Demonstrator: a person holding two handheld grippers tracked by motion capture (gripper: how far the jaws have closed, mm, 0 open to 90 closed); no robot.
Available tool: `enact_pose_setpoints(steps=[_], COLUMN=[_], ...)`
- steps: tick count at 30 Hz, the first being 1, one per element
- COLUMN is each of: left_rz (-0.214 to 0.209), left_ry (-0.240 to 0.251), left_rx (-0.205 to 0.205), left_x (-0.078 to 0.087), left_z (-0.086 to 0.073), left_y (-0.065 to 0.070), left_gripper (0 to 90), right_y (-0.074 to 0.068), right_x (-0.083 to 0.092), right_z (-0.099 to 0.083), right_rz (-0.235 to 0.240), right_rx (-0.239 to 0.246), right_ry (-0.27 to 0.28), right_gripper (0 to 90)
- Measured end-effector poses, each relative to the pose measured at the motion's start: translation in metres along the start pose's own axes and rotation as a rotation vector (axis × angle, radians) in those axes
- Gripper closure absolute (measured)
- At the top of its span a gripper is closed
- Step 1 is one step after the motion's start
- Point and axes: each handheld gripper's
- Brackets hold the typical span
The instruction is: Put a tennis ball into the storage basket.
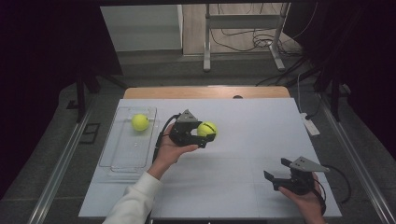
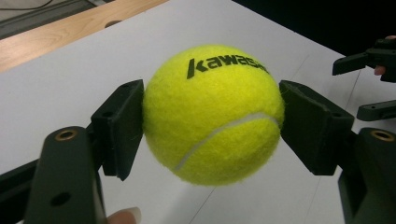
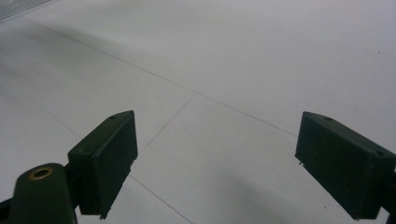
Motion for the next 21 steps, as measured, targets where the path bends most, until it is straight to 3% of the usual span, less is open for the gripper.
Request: enact_pose_setpoints(steps=[21], left_rz=[0.002], left_ry=[0.021], left_rx=[0.015], left_x=[0.014], left_z=[-0.013], left_y=[-0.007], left_gripper=[27.4], right_y=[-0.001], right_x=[-0.001], right_z=[0.000], right_rz=[-0.005], right_rx=[0.005], right_ry=[-0.007], right_gripper=[13.1])
Point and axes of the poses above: each handheld gripper's, and its own axes: x roughly backward along the jaws, z roughly out of its top, y roughly to its right, and after that the axes turned 4 degrees about -y, right-handed
